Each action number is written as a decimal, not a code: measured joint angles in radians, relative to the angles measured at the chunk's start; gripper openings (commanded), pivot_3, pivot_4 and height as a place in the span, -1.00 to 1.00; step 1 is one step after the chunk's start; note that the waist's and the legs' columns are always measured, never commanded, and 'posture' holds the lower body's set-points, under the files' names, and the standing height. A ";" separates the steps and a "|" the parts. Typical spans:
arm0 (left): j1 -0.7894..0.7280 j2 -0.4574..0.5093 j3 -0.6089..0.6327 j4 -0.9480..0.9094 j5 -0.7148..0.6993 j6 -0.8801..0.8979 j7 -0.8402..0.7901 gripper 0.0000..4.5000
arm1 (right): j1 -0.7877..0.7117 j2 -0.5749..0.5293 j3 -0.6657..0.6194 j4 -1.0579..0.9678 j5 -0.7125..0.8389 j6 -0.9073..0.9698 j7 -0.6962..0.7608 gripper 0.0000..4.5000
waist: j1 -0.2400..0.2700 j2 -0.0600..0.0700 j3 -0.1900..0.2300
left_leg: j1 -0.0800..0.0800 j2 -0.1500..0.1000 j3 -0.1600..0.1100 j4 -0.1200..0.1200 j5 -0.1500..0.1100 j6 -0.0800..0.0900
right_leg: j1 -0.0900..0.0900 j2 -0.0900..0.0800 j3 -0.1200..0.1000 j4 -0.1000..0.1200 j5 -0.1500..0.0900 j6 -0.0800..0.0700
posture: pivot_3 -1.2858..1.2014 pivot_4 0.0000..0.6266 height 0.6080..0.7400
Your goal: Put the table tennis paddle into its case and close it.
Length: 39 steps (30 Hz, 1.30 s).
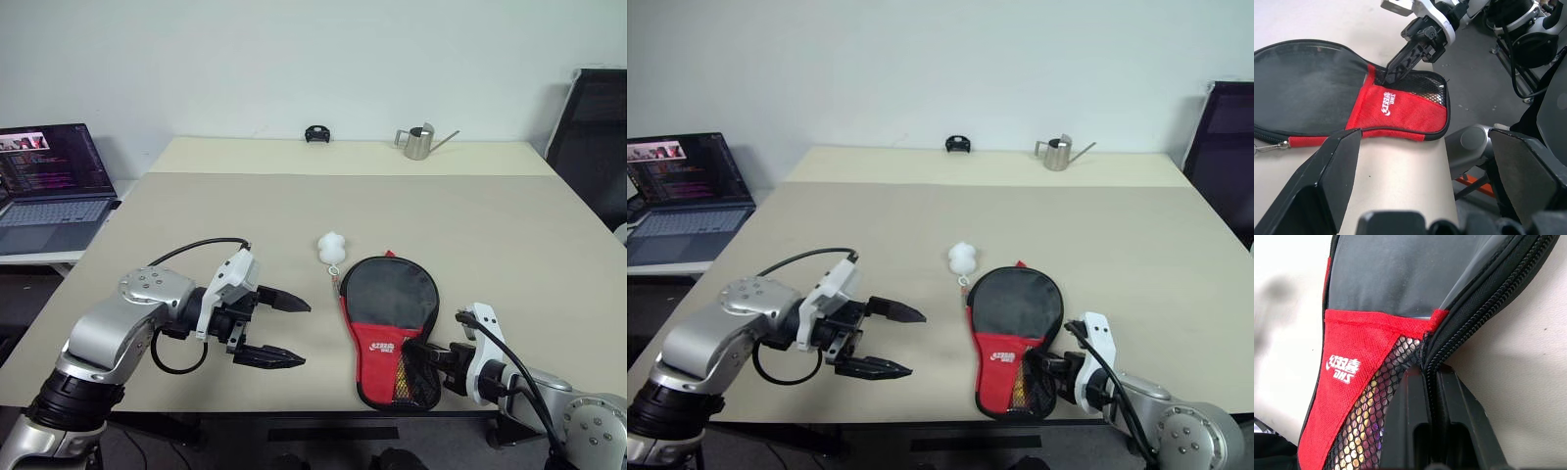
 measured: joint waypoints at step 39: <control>-0.047 -0.136 0.007 0.168 0.151 -0.103 0.313 1.00 | -0.234 -0.465 0.281 0.055 0.012 -0.368 0.356 0.98 | 0.002 0.001 0.001 | -0.002 0.001 0.000 0.001 -0.001 0.001 | 0.001 0.001 0.000 -0.004 0.001 0.002 | 0.03 -0.52 1.00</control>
